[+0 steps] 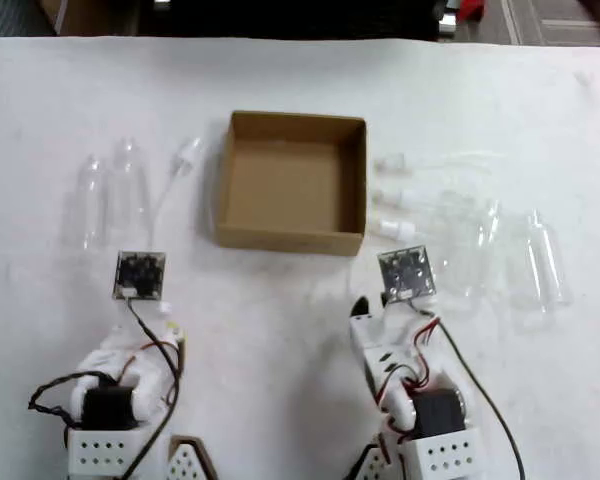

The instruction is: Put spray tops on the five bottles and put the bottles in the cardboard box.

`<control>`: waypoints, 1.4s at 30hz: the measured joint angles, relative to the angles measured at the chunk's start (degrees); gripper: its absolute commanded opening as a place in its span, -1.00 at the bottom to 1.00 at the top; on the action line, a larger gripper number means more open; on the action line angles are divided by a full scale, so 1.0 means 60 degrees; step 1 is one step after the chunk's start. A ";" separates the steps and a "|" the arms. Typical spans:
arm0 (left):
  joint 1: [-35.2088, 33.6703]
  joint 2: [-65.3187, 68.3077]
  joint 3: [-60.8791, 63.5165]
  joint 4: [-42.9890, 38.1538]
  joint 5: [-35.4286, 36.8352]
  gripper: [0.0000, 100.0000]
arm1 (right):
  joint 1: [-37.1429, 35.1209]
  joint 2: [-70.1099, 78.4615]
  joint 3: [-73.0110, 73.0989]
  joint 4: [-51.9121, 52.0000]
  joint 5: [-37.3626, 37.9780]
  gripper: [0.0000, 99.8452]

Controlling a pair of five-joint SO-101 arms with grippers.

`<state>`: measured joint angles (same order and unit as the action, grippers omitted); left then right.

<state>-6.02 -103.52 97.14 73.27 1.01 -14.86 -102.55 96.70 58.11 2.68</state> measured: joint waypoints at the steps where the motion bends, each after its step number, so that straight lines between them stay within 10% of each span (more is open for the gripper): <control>1: 0.0000 0.0000 0.0000 0.0000 0.0000 -0.90 | 0.0000 0.0000 0.0000 0.0000 0.0000 -0.82; 21: 0.0029 -0.0161 -0.3253 0.0000 -0.0132 -0.89 | 0.2168 0.0000 -0.0088 -0.0015 0.0015 -0.82; 33: 0.0029 -0.0176 -0.3604 -0.0381 -0.6549 -0.90 | 0.2198 0.0000 -0.0088 -0.0044 0.0015 -0.82; 42: -0.0864 -0.0190 -0.4703 -0.0952 -0.5963 -0.89 | 0.2198 0.0000 -0.0088 -0.0044 0.0015 -0.82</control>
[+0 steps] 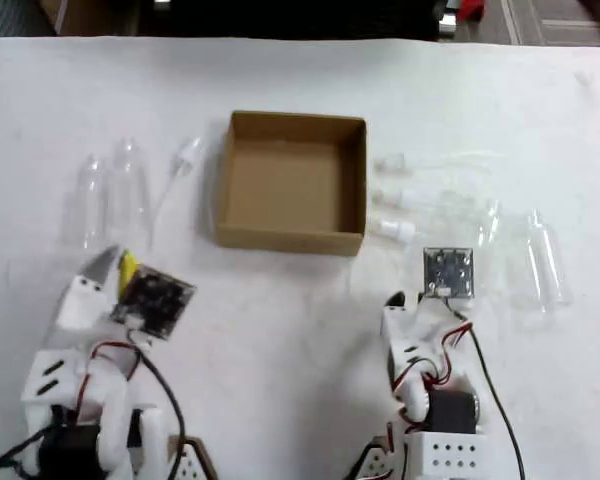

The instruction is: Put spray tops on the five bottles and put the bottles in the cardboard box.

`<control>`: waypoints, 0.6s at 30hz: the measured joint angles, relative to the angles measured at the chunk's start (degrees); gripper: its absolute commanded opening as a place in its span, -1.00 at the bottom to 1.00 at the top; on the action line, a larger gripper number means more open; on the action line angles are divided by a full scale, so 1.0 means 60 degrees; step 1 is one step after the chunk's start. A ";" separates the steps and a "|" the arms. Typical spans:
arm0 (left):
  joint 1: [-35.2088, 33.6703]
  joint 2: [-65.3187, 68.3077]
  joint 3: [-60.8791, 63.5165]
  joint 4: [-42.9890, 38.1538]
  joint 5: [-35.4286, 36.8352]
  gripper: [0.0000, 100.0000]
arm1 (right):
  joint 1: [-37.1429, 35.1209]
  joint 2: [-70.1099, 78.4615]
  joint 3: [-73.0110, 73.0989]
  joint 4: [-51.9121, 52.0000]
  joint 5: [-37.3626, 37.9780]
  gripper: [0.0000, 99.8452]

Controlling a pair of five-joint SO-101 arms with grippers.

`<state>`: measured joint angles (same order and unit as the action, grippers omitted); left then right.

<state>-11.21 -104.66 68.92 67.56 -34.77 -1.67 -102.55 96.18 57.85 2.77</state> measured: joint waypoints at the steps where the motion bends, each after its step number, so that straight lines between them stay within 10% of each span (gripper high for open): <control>1: -0.0103 0.0000 -0.0161 0.0000 0.0073 -0.89 | 0.0000 0.0000 0.0000 0.0000 0.0000 -0.82; 18: -0.0425 0.3663 -0.3927 0.1055 0.1377 -0.89 | 0.0000 0.0000 0.0000 0.0000 0.0000 -0.82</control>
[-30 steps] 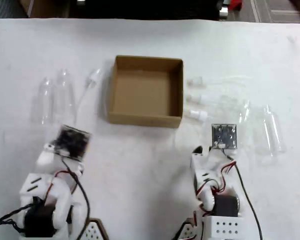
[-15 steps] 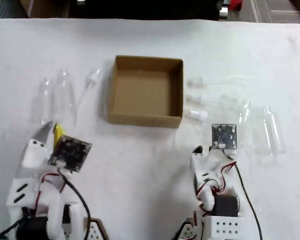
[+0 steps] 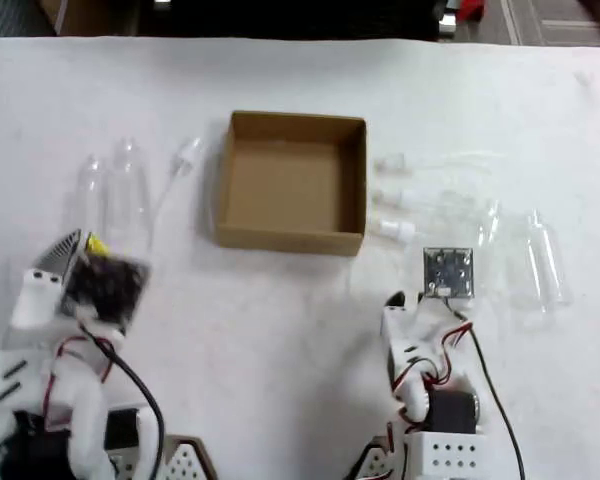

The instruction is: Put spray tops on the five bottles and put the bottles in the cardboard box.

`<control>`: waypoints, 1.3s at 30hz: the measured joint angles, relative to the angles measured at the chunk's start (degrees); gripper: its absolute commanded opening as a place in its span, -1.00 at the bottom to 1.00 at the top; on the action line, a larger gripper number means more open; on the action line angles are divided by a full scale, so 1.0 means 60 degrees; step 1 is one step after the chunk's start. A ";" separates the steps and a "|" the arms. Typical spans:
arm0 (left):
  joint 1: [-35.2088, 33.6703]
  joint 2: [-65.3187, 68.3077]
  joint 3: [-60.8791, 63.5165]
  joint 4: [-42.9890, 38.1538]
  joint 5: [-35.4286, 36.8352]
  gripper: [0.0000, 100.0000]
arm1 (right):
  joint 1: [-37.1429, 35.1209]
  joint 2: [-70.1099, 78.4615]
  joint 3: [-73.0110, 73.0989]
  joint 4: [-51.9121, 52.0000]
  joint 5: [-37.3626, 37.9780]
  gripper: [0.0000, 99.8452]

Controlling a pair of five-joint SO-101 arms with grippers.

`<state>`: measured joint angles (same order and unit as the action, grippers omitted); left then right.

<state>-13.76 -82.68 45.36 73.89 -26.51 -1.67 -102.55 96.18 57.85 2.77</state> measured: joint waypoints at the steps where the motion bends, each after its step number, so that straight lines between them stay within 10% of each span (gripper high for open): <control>1: 0.0103 0.0659 -0.0484 0.0308 0.0103 -0.89 | 0.0000 0.0000 0.0000 0.0000 0.0000 -0.82; 29: 0.1802 1.1722 -0.7429 0.2564 0.3048 -0.65 | 0.0000 0.0000 0.0000 0.0000 0.0000 -0.82; 39: 0.3883 1.4637 -0.8205 -0.0147 0.4249 -0.62 | 0.0000 0.0000 0.0000 0.0000 0.0000 -0.82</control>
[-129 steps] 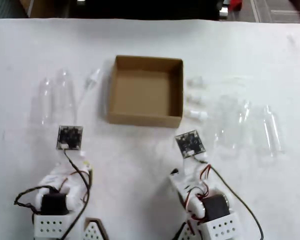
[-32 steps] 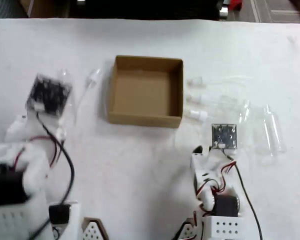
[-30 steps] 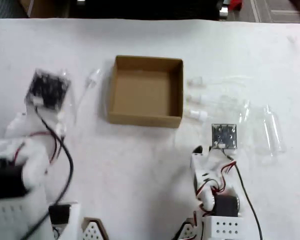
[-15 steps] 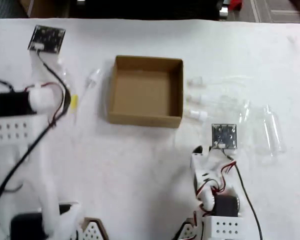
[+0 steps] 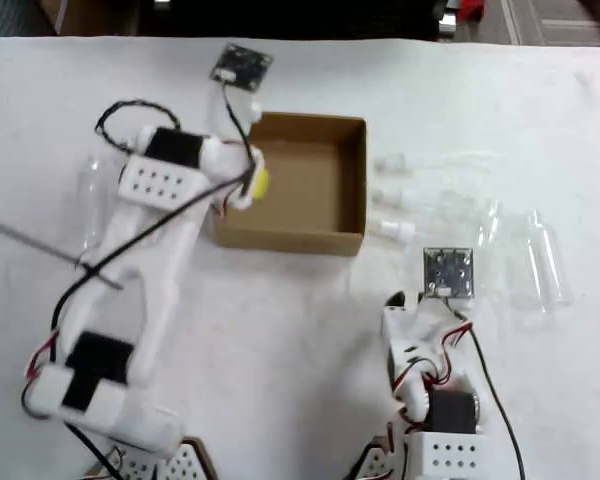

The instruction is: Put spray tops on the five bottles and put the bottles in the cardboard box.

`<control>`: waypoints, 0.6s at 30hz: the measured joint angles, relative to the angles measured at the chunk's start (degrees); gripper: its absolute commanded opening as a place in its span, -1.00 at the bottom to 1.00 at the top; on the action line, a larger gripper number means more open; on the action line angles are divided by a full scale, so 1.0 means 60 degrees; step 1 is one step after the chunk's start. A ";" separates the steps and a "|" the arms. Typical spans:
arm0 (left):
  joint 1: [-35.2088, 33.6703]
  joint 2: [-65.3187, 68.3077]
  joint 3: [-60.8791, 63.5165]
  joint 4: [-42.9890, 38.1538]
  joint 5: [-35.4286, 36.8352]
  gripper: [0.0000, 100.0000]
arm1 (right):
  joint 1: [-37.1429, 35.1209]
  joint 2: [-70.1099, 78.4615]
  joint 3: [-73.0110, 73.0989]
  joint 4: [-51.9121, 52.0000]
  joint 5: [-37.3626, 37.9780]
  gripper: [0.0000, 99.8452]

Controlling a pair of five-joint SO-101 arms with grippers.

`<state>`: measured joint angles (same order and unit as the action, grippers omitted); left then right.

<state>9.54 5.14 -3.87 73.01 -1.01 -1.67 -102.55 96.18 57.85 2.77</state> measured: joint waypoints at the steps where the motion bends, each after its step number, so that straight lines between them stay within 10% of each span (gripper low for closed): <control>1: -0.0029 0.0454 -0.0264 0.0000 0.0088 -0.62 | 0.0000 0.0000 0.0000 0.0000 0.0000 -0.82; 18: -0.0527 0.4190 -0.5084 0.2637 0.0337 -0.62 | 0.0000 0.0000 0.0000 0.0000 0.0000 -0.82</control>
<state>6.37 30.29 -34.37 88.84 1.01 -1.67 -102.55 96.18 57.85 2.77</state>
